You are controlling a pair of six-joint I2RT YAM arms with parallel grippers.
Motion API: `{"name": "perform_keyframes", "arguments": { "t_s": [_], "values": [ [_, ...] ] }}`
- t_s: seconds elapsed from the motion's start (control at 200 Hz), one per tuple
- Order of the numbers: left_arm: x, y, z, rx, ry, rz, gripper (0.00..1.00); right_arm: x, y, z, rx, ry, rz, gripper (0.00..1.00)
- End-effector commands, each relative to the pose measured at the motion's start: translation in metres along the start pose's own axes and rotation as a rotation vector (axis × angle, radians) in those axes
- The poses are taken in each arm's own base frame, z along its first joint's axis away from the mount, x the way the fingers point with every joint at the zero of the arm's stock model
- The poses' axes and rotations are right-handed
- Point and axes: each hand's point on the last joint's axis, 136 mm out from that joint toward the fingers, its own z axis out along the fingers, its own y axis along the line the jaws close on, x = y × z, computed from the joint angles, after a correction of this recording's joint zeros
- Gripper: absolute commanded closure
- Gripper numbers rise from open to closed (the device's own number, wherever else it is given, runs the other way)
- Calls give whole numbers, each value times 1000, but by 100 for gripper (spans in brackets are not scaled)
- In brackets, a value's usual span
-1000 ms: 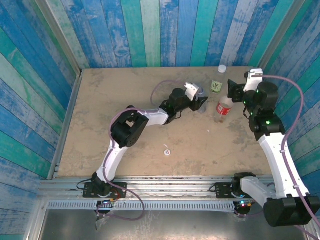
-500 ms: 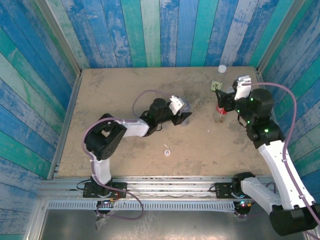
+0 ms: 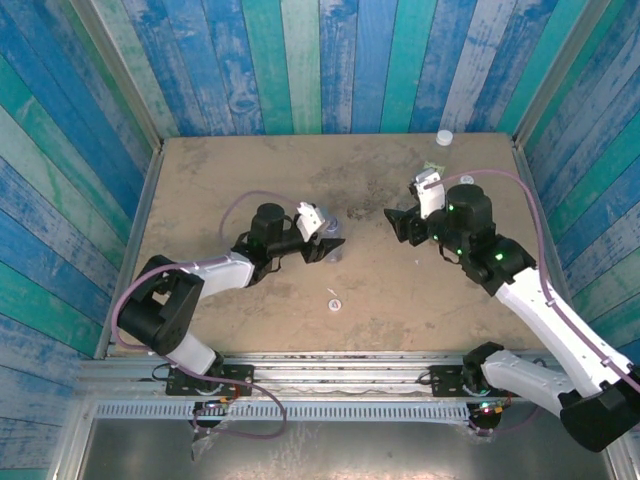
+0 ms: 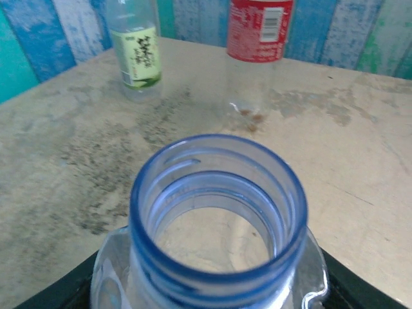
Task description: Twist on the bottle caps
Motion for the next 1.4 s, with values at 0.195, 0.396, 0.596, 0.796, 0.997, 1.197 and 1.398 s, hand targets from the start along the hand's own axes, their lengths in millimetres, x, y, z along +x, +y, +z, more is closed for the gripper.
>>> {"name": "perform_keyframes", "arguments": {
  "t_s": [0.195,0.396,0.596,0.796,0.997,1.197,1.398],
  "values": [
    [4,-17,-1,134,-7,19,37,7,3,10,20,41,-22,22],
    [14,-11,5,117,21,24,35,2,6,9,16,41,-36,22],
    [10,-9,5,98,-21,23,31,0,8,9,10,40,-44,22],
    [-1,-6,-2,45,-112,50,24,5,15,9,-12,41,-69,21],
    [-2,-15,-13,48,-157,92,2,23,38,9,-57,6,-163,21],
    [5,-22,-38,-19,-180,52,6,66,83,13,-182,67,-217,20],
    [18,-24,-61,-110,-177,0,6,124,131,30,-287,193,-231,23]
  ]
}}
